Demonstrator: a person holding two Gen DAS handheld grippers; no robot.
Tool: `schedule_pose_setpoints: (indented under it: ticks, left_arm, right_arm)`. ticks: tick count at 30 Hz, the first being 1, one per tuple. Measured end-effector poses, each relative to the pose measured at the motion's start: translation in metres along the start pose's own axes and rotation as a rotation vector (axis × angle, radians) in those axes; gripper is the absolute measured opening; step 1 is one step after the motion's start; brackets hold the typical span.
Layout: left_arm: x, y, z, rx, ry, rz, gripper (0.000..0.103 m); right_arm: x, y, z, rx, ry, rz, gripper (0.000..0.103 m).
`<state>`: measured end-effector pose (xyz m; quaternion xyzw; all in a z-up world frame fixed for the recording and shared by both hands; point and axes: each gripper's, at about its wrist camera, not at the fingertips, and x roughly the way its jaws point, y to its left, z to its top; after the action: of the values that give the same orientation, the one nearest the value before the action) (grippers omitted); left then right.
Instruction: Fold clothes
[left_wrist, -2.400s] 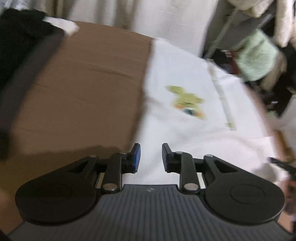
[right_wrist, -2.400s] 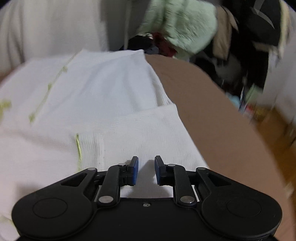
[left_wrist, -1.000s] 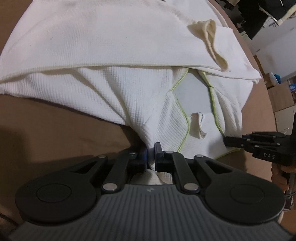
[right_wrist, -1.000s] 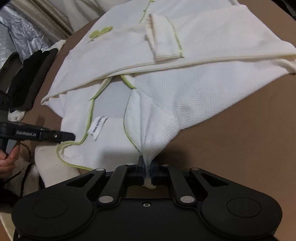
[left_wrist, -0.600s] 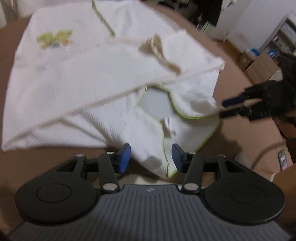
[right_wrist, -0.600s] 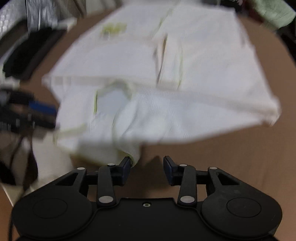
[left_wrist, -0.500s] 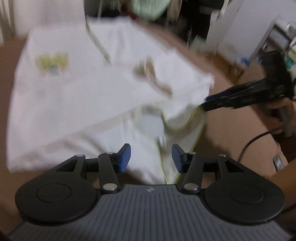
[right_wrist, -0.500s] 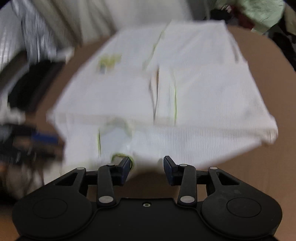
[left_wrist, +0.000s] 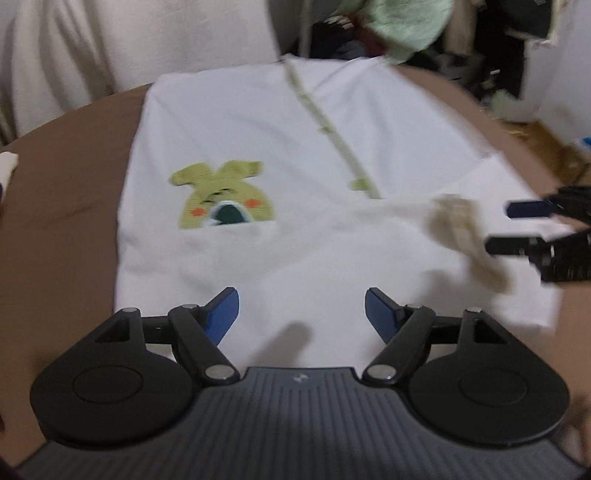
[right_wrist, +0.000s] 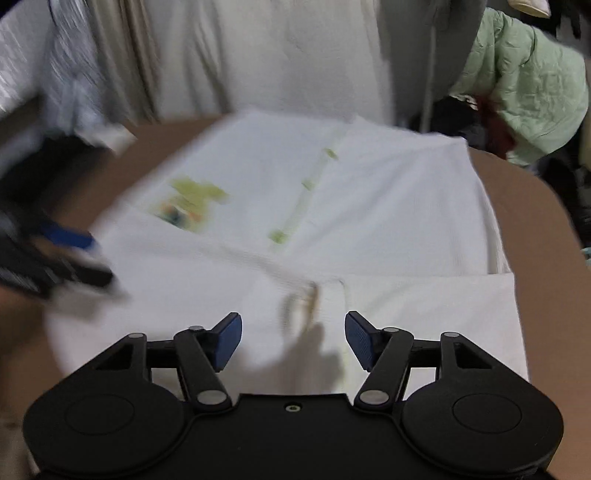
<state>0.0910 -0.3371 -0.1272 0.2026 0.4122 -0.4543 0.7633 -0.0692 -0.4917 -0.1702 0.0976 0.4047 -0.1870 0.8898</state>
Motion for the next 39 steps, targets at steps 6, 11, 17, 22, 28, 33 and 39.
schedule_pose_setpoints:
  ticks: [6, 11, 17, 22, 28, 33, 39]
  left_arm:
    - [0.033, 0.036, -0.036, -0.050, 0.073, -0.001, 0.075]
    - [0.033, 0.046, -0.035, -0.078, 0.107, 0.003, 0.076]
    - [0.030, 0.046, -0.031, -0.078, 0.103, -0.002, 0.077]
    - [0.023, 0.051, -0.030, -0.091, 0.074, -0.022, 0.077]
    - [0.022, 0.058, -0.030, -0.068, 0.017, 0.054, 0.077]
    - [0.016, 0.073, -0.027, -0.113, -0.040, 0.045, 0.077]
    - [0.005, 0.082, -0.020, -0.123, -0.073, 0.108, 0.077]
  right_arm:
    - [0.056, 0.001, -0.003, 0.006, 0.068, -0.229, 0.054]
    - [0.044, -0.050, -0.008, 0.091, 0.092, -0.335, 0.025]
    - [0.030, -0.077, -0.022, 0.170, 0.075, -0.515, 0.033]
    - [-0.001, -0.073, -0.032, 0.265, -0.094, -0.221, 0.056]
    - [0.030, -0.066, -0.029, 0.273, -0.052, -0.144, 0.059]
    - [0.017, -0.077, -0.001, 0.270, -0.145, -0.069, 0.060]
    - [0.025, -0.096, 0.030, 0.410, -0.171, 0.093, 0.066]
